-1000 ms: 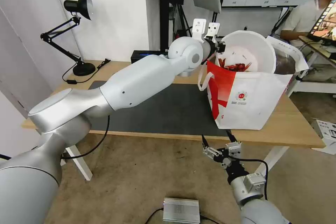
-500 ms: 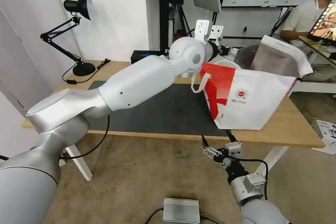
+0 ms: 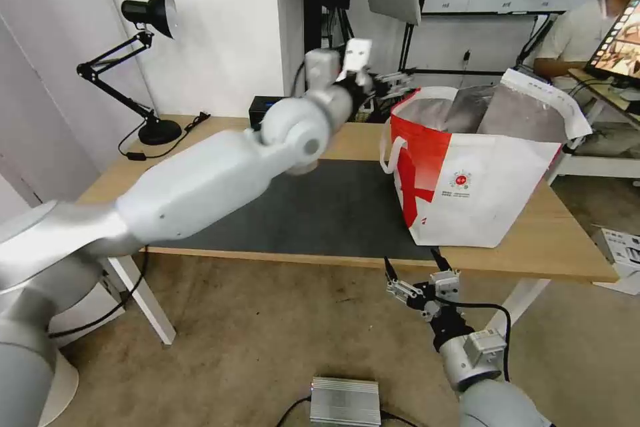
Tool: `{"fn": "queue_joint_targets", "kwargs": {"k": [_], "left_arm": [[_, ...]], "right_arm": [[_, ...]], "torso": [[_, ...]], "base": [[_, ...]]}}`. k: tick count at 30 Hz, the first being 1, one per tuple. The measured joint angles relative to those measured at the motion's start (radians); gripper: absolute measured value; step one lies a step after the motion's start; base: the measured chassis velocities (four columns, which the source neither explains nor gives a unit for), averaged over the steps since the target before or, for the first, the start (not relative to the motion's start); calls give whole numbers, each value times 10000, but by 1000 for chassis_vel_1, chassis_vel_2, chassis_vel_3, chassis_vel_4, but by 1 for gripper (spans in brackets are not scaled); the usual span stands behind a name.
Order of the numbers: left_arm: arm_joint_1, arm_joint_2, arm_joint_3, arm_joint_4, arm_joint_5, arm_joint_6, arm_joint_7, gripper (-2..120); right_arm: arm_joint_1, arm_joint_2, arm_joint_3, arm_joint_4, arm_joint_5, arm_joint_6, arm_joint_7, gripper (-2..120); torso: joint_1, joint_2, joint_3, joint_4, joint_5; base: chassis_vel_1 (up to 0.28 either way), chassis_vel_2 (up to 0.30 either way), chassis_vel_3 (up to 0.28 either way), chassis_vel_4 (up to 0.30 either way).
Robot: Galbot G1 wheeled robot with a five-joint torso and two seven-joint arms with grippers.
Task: Pick up the trash from the table and place it into the takeout bag.
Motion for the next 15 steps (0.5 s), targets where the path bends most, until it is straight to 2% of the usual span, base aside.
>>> {"fn": "queue_joint_targets", "kwargs": {"k": [1,4,5,8,9,11,12,13,15], "left_arm": [[0,0,0,0,0,0,0,100],[817,688,-459,-392,282,-504,338,100],[817,688,-459,-392,282,-504,338,100],[2195,1419,-1271,-887,863,-1154,713,100],[2195,1419,-1271,-887,863,-1154,713,100],[3154,1819,-2042,-1200,1481,-1611,1010,100],[3622,1991,-2492,-1431,1649,-1691,1086,100],[3622,1991,-2492,-1431,1649,-1691,1086,100],[4686,2249,-3410,-1868,1987,-1744,1200,100]], "right_arm": [[0,0,0,0,0,0,0,100],[1,0,0,0,0,0,1,100],[1,0,0,0,0,0,1,100],[0,0,0,0,0,0,1,100],[0,0,0,0,0,0,1,100],[1,-1,0,0,0,0,0,100],[0,-1,0,0,0,0,1,100],[0,-1,0,0,0,0,1,100],[1,-1,0,0,0,0,0,100]], "torso": [[0,0,0,0,0],[-1,-1,0,-1,2],[-1,-1,0,-1,2],[-1,-1,0,0,1],[-1,-1,0,0,1],[-1,-1,1,1,0],[0,-1,-1,2,0],[0,-1,-1,2,0],[-1,0,-2,0,6]], "base": [[0,0,0,0],[0,0,0,0],[0,0,0,0],[0,0,0,0],[0,0,0,0],[0,0,0,0],[0,0,0,0],[0,0,0,0],[0,0,0,0]]}}
